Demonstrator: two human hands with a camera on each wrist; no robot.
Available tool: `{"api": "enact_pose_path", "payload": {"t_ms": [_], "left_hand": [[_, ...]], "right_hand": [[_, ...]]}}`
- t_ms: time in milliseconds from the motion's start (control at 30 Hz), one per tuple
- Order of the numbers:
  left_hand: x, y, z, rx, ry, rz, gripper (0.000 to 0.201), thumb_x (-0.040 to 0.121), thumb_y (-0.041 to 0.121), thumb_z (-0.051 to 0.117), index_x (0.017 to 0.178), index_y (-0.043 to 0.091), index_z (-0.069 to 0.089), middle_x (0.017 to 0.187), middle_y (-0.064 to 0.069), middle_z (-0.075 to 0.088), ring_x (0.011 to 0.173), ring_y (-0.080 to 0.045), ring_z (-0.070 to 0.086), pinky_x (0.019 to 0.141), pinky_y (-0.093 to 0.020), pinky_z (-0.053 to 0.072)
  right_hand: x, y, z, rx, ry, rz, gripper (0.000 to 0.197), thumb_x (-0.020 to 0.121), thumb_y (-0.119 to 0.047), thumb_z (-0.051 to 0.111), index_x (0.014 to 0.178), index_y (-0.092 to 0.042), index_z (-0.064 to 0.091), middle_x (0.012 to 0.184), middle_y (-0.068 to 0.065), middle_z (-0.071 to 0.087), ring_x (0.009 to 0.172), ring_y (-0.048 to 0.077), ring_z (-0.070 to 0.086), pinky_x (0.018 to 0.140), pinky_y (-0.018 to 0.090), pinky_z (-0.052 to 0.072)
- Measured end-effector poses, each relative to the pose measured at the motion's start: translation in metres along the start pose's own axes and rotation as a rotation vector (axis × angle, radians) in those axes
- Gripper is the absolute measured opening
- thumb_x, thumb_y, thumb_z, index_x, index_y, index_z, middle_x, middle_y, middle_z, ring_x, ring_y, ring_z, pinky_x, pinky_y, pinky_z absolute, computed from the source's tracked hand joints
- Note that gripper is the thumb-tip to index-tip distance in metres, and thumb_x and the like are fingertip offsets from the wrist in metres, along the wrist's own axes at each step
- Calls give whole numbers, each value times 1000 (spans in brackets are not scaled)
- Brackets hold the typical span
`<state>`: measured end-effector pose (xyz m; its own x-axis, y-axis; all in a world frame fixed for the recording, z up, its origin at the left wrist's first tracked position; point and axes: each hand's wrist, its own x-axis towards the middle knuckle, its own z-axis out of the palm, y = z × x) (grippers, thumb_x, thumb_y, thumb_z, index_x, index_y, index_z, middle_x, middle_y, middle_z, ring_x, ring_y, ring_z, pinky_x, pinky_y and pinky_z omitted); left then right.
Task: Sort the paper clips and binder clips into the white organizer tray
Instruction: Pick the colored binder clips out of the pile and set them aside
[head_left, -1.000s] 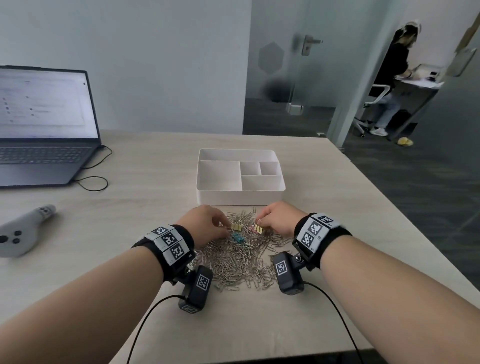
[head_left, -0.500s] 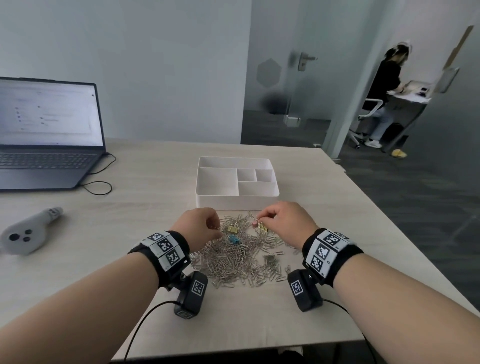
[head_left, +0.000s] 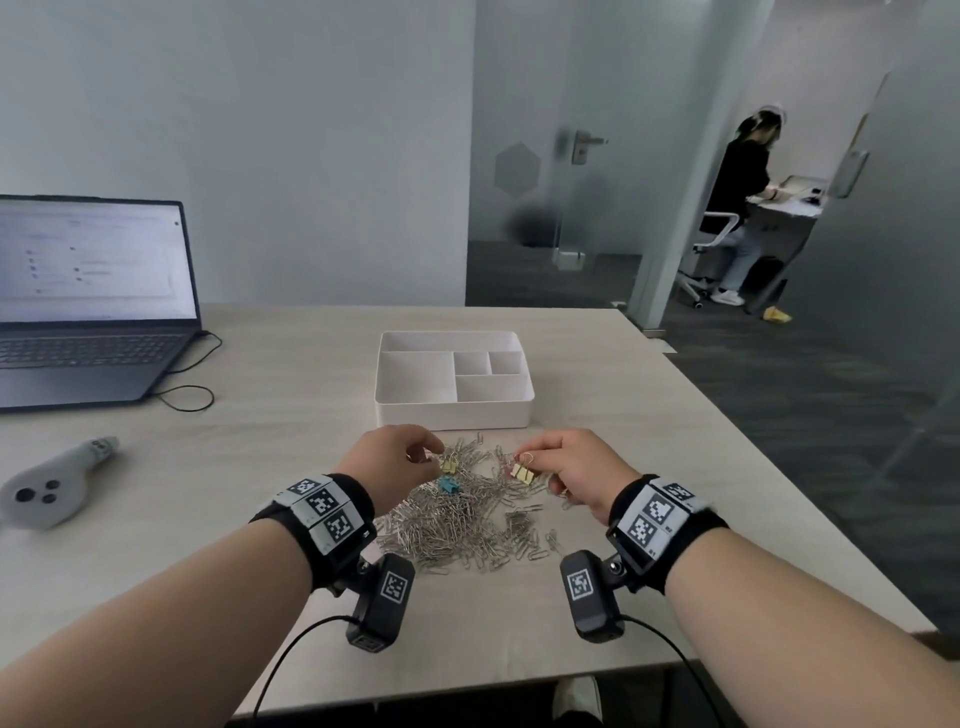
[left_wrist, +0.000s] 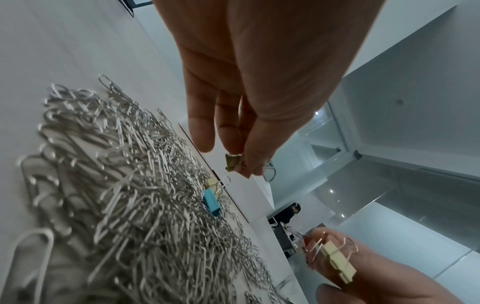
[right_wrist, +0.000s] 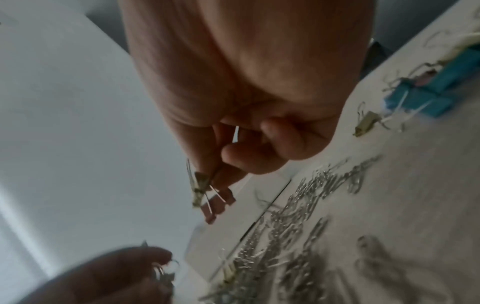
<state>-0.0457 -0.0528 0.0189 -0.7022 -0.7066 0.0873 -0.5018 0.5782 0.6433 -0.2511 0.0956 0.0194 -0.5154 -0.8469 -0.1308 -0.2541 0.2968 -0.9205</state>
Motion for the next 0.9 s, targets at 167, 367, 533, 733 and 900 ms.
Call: {"api": "enact_pose_path", "payload": {"t_ms": [167,367,533,733,900], "left_hand": [[-4,13,7,-51,-35,-20,10,89,26,69,98,32,71,83,8,64,64,-14,66,60,-25,56],[-10,33,19,-322,-116,-68,10,89,18,70,94,25,75,89,2,69,72,-15,68,64,-27,61],[-10,37,26,-470,-155,-124,3,82,16,80,83,17,77,86,-2,70,68,-14,68,74,-42,64],[-14,43,30,-486,-139,-139,21,74,22,88,86,10,76,79,-1,71,57,-10,66,60,-26,60],[-16,48,29,-375,-103,-121,13,80,24,82,84,15,75,81,-3,74,47,-10,64,51,-20,54]], "right_hand": [[-5,1,1,196,-108,131,8,92,-10,66,97,-11,73,74,0,70,45,9,42,38,16,19],[-8,5,7,247,-156,86,8,96,-11,63,94,-15,68,70,-4,65,47,8,45,39,17,21],[-8,9,8,289,-112,75,13,96,-10,62,89,-18,69,74,-2,66,48,9,44,42,19,21],[-10,9,9,327,-103,75,15,96,-9,61,88,-19,69,75,1,67,47,9,44,42,18,21],[-12,7,10,337,-114,73,16,97,-8,59,88,-18,69,76,3,66,46,9,43,40,17,20]]}}
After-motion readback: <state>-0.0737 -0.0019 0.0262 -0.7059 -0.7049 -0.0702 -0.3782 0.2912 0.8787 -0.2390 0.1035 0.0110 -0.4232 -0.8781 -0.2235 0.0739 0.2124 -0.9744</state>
